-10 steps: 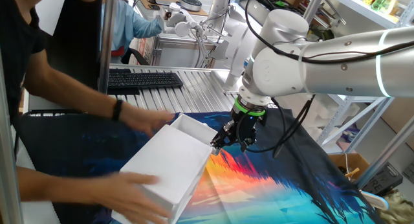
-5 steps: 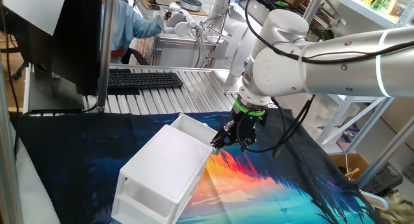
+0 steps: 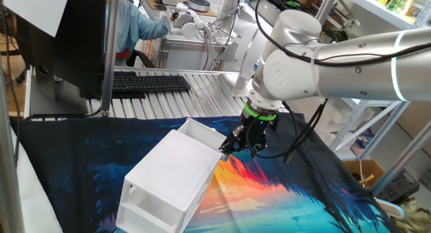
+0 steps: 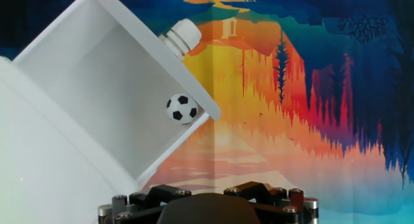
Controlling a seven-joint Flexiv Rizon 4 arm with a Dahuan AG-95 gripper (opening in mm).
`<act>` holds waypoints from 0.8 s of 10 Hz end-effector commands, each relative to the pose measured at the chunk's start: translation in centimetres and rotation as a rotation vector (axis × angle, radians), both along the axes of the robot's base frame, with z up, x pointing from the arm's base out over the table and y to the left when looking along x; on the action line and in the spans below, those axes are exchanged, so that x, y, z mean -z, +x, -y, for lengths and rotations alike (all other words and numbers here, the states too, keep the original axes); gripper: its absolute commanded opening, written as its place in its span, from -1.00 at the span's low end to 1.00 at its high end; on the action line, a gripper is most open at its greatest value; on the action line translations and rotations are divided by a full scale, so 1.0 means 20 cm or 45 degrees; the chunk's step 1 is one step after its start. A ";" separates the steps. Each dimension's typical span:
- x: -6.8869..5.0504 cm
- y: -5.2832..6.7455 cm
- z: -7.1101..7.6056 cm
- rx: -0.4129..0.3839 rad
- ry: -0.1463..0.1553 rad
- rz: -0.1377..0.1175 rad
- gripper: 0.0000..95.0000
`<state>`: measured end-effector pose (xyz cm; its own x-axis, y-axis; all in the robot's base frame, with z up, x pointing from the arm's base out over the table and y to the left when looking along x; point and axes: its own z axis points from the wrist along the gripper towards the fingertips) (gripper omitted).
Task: Grasp the handle and close the drawer
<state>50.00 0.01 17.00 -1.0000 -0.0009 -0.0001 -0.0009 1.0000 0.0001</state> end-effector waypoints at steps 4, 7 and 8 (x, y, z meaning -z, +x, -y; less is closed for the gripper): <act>0.00 0.00 0.00 0.097 -0.023 0.016 -1.00; 0.00 0.00 0.00 0.097 -0.023 0.016 -1.00; 0.00 0.00 0.00 0.097 -0.023 0.016 -1.00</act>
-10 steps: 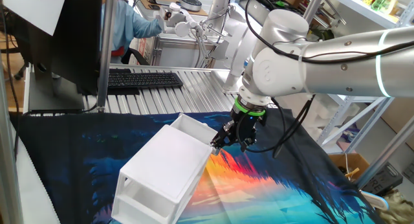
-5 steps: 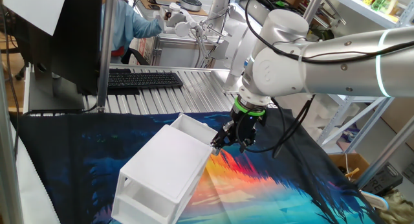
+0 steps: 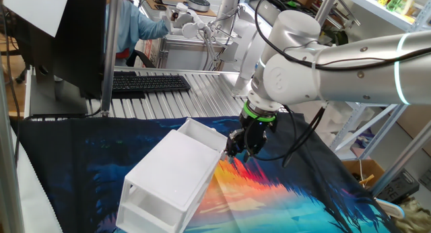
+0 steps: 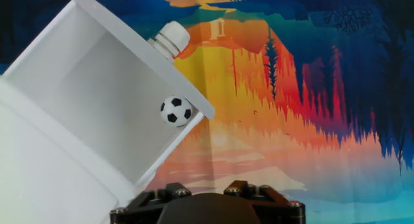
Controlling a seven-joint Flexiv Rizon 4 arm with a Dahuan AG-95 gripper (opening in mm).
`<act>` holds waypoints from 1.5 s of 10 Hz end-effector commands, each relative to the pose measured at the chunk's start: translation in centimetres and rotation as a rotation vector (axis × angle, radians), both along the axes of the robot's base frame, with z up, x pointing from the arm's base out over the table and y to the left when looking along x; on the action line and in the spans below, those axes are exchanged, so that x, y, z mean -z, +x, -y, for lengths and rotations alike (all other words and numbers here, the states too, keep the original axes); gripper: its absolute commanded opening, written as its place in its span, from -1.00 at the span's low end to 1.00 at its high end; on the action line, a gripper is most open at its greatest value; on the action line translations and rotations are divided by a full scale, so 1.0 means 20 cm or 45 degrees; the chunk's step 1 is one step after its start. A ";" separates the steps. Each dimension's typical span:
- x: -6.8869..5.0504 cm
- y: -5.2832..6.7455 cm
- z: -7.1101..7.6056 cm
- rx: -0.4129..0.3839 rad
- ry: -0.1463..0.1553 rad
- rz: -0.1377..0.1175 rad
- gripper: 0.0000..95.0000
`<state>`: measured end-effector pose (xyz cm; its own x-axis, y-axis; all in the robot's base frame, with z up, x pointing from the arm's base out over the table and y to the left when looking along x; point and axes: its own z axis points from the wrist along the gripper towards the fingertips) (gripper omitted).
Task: Grasp the handle and close the drawer
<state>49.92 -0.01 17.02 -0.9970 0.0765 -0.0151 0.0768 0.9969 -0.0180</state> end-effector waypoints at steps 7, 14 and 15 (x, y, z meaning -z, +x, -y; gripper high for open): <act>0.00 0.00 0.00 -0.002 -0.002 -0.003 -1.00; 0.00 0.00 0.05 -0.018 -0.003 -0.002 -1.00; -0.01 0.00 0.05 -0.017 -0.002 -0.003 -1.00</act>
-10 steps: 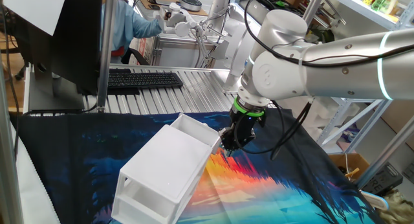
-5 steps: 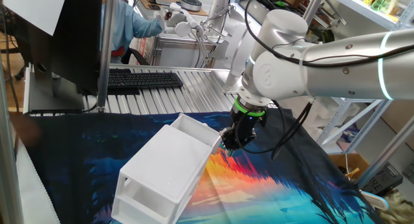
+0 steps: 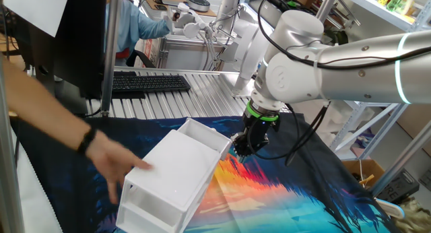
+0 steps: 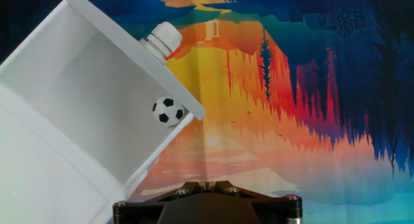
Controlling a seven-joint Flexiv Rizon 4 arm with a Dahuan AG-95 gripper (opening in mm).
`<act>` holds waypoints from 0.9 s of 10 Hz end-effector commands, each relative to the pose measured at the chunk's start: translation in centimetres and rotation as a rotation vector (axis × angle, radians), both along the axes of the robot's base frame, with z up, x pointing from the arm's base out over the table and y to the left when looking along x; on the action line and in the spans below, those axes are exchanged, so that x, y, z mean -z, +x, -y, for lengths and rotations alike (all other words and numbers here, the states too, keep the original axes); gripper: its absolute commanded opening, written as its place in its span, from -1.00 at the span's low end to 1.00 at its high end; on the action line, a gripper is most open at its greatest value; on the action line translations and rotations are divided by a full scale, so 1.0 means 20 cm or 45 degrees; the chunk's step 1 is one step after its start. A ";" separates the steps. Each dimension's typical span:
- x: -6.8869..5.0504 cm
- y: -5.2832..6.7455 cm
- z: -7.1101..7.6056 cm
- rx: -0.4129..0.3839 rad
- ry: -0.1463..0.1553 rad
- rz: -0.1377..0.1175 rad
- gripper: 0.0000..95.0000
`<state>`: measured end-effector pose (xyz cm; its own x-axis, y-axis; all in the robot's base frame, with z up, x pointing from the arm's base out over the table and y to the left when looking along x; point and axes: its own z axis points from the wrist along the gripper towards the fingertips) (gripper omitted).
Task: Grasp the handle and close the drawer
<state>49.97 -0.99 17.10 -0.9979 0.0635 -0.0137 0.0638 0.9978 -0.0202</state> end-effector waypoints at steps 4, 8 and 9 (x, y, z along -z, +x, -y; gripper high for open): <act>0.00 0.00 0.00 0.024 0.001 0.001 -1.00; -0.01 0.00 0.00 0.135 0.005 0.001 -1.00; -0.01 0.01 0.01 0.171 0.006 0.001 -1.00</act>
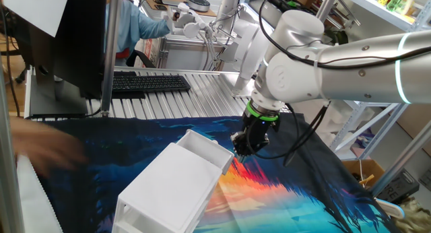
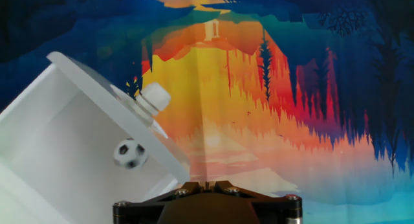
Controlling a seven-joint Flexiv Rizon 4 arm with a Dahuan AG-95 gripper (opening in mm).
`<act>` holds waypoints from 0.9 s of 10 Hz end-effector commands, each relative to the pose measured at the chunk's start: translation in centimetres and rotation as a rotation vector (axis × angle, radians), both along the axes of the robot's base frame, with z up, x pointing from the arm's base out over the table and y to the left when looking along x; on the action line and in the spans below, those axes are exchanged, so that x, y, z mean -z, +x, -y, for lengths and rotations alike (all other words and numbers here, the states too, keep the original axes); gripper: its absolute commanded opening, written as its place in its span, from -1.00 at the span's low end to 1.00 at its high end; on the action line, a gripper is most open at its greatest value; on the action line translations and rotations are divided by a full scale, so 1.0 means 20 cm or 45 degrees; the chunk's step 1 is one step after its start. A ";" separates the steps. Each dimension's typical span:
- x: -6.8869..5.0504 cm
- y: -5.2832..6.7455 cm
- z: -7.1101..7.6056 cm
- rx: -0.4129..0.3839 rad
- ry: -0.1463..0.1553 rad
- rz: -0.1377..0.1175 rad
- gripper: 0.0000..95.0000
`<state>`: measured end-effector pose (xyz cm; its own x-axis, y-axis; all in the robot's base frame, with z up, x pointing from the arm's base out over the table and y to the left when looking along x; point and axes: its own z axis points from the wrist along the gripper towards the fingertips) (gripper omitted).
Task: Grasp the handle and close the drawer
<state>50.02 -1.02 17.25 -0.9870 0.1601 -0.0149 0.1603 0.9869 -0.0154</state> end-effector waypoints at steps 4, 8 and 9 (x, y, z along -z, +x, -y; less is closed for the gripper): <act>-0.07 0.13 0.04 0.018 -0.015 -0.017 -1.00; -0.07 0.15 0.05 0.274 0.011 -0.010 -1.00; -0.06 0.15 0.04 0.308 0.017 -0.011 -1.00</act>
